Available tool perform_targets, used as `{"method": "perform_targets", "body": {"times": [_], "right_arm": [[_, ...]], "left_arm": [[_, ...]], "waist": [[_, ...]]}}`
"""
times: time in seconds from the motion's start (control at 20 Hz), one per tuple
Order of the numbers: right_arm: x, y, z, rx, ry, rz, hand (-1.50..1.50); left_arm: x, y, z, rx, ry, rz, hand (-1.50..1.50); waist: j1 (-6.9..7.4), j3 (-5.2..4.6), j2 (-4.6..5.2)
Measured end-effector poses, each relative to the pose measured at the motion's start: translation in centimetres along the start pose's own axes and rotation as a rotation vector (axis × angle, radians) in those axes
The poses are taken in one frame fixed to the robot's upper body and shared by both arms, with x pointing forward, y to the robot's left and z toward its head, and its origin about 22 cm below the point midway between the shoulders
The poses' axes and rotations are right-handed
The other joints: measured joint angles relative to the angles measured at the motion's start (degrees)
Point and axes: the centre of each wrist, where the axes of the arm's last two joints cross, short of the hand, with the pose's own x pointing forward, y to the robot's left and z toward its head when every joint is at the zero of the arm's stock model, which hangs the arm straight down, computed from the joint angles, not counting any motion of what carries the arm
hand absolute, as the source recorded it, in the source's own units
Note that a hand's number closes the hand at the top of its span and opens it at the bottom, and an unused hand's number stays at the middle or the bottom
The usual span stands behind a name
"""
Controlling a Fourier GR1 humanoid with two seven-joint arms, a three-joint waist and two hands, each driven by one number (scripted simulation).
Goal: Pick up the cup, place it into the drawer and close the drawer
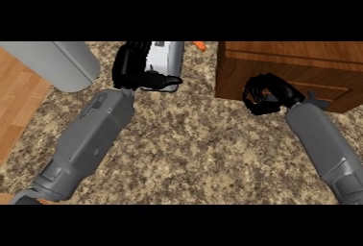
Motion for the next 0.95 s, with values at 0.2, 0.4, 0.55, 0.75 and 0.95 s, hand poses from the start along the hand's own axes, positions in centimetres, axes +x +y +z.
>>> {"method": "perform_targets", "body": {"times": [0.2, 0.4, 0.55, 0.75, 0.95], "right_arm": [[-0.5, -0.5, 0.3, 0.008, -0.003, -0.061, 1.5], [-0.8, -1.2, 0.8, 0.028, -0.009, -0.114, 1.5], [-0.9, -1.6, 1.1, 0.037, -0.016, -0.147, 1.5], [-1.1, -2.3, 1.6, 0.055, -0.025, -0.19, 1.5], [-1.2, -2.9, 2.0, 0.075, -0.033, -0.22, 1.5]], "left_arm": [[0.2, 0.9, 0.4, -0.017, 0.011, 0.0, -1.5], [0.3, 1.3, 0.7, -0.035, 0.012, -0.003, -1.5], [0.3, 1.5, 0.9, -0.046, 0.015, 0.005, -1.5], [0.2, 1.7, 1.2, -0.059, 0.024, 0.021, -1.5], [0.2, 2.0, 1.5, -0.065, 0.025, 0.029, -1.5]], "waist": [[0.63, 0.06, -0.14], [1.22, 0.19, -0.01], [1.64, 0.3, 0.14], [2.19, 0.46, 0.41], [2.68, 0.64, 0.69]]}}
